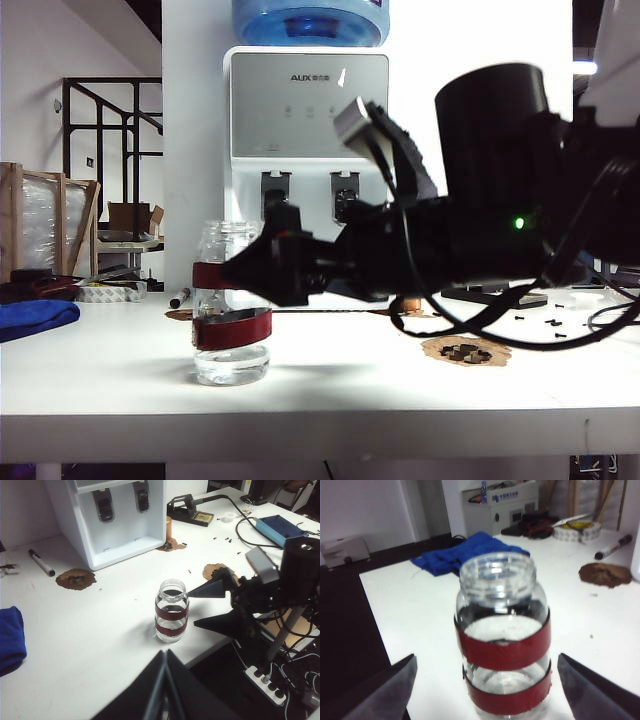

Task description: Pick up the water bottle with two loops of red belts, then reach the front water dispenser and gently press the gray-black baffle horizontally to get a little water.

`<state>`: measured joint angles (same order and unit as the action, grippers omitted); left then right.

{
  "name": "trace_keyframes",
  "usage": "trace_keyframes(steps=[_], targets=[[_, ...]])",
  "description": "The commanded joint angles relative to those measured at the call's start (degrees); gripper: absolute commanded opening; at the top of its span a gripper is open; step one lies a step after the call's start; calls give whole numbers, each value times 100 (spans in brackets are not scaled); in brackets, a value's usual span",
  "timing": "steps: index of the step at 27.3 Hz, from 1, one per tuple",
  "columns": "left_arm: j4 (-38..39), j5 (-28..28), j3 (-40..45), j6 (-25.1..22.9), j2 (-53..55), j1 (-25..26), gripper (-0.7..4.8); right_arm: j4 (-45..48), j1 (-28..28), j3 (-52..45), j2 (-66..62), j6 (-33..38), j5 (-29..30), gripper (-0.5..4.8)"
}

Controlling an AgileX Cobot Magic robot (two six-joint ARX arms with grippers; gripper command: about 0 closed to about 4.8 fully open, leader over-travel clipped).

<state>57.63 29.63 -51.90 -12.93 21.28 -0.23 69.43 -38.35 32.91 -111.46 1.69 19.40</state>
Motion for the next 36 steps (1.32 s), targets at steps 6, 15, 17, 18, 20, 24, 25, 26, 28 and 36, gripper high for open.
trace_keyframes(steps=[6,15,17,18,20,24,25,26,28,36], targets=[[2,35,-22,-15,17,-2,-5,-7,-7,468,-374,22,11,479],[9,33,-22,-15,17,-2,-5,-155,31,885,-693,-2,-33,479],[20,33,-22,-17,17,-2,-5,-122,55,901,-732,-9,-37,479],[26,33,-22,-17,17,-2,-5,-125,55,905,-732,-44,-37,479],[24,33,-22,-17,17,-2,-5,-144,66,1019,-767,-66,-31,479],[26,33,-22,-17,17,-2,-5,-232,103,1259,-855,-44,11,479],[24,33,-22,-17,17,-2,-5,-275,103,1322,-874,-42,11,479],[26,35,-22,-17,17,-2,-5,-304,103,1360,-881,-42,13,479],[31,48,-22,-17,17,-2,-5,-306,103,1414,-907,-33,24,479],[131,282,-22,9,17,0,-5,-284,103,1414,-907,-48,461,181]])
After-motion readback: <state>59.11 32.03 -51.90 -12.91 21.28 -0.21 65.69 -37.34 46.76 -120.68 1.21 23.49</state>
